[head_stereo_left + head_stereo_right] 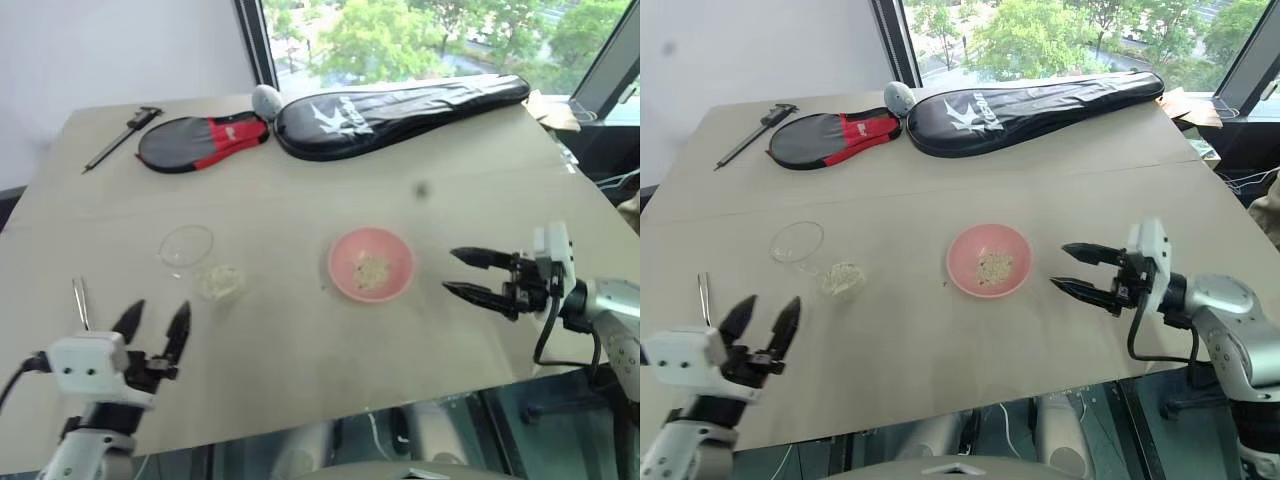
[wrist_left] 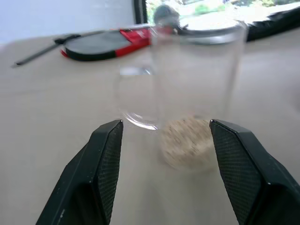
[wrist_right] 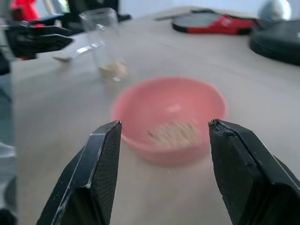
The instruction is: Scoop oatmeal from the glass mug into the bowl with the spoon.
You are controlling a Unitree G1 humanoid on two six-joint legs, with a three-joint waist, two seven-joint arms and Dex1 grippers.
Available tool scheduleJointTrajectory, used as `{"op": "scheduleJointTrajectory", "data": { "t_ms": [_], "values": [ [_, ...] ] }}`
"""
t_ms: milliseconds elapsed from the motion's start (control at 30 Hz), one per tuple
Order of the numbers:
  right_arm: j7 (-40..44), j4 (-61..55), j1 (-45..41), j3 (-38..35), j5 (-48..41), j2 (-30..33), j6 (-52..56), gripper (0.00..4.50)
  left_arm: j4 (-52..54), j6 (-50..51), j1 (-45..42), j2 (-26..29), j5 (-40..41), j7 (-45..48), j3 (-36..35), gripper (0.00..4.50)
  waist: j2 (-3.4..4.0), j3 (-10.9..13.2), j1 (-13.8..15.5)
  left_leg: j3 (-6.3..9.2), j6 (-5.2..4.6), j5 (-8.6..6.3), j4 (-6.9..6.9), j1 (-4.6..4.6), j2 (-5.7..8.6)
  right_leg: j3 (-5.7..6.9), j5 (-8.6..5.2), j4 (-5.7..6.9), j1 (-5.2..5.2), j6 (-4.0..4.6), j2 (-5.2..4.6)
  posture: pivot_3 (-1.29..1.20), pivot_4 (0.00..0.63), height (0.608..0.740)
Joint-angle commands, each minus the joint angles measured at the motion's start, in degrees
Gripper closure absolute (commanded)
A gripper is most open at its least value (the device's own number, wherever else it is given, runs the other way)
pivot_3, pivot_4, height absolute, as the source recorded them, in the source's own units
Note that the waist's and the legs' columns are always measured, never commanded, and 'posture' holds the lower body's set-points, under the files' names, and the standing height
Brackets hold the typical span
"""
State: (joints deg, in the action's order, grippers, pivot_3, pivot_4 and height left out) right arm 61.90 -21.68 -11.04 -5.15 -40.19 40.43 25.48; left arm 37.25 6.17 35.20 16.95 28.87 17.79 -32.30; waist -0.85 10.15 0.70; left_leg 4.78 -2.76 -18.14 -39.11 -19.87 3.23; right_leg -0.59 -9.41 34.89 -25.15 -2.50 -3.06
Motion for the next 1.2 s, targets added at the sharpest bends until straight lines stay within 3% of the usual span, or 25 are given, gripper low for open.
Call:
{"op": "scheduleJointTrajectory", "data": {
  "t_ms": [33, 533, 833, 1067, 1200],
  "values": [
    [0.3, -5.0, -4.7, 3.4, -1.1, -0.2, 1.6, 1.52, -1.6, 4.9, -2.4, 1.9, 5.2, -3.7, -5.9, 1.48, 0.0, 0.0, 0.0, 0.01, 0.0, 0.0, 0.0, 0.0, 0.0, 0.02, 0.01, 0.0, 0.0, 0.0, 0.0, 0.0, 0.15, 0.74],
    [-3.7, -6.1, -13.4, 8.9, -0.4, -2.7, 6.2, 1.52, -9.7, 24.6, -9.7, 7.9, 6.3, -13.3, -11.5, 1.48, -0.14, 0.0, 0.0, 0.05, 0.33, 0.01, 0.01, -0.08, 0.12, 0.0, 0.23, -0.07, -0.08, 0.08, -0.03, 0.0, 0.15, 0.74],
    [-6.2, -8.0, -14.9, 8.3, -0.9, -3.4, 7.9, 1.52, -21.5, 28.1, -15.5, 15.5, 3.0, -9.9, -12.4, 1.48, -0.17, 0.0, 0.0, 0.11, 0.4, 0.04, 0.0, -0.08, 0.09, 0.06, 0.26, -0.03, -0.09, 0.12, -0.01, 0.0, 0.15, 0.74],
    [-6.9, -7.8, -15.1, 8.5, -0.2, -3.7, 7.5, 1.52, -28.0, 31.1, -17.0, 18.5, 1.3, -7.3, -10.8, 1.48, -0.16, 0.0, 0.0, 0.07, 0.53, 0.02, 0.01, -0.09, 0.09, 0.01, 0.27, -0.05, -0.11, 0.14, -0.05, 0.0, 0.15, 0.74],
    [-7.5, -7.9, -14.9, 8.2, -0.1, -3.8, 7.4, 1.52, -28.6, 35.2, -18.3, 16.7, 2.7, -8.2, -11.4, 2.73, -0.14, 0.0, 0.0, 0.06, 0.54, 0.01, 0.02, -0.12, 0.09, -0.01, 0.27, -0.04, -0.16, 0.14, -0.07, 0.0, 0.15, 0.74]
  ]
}}
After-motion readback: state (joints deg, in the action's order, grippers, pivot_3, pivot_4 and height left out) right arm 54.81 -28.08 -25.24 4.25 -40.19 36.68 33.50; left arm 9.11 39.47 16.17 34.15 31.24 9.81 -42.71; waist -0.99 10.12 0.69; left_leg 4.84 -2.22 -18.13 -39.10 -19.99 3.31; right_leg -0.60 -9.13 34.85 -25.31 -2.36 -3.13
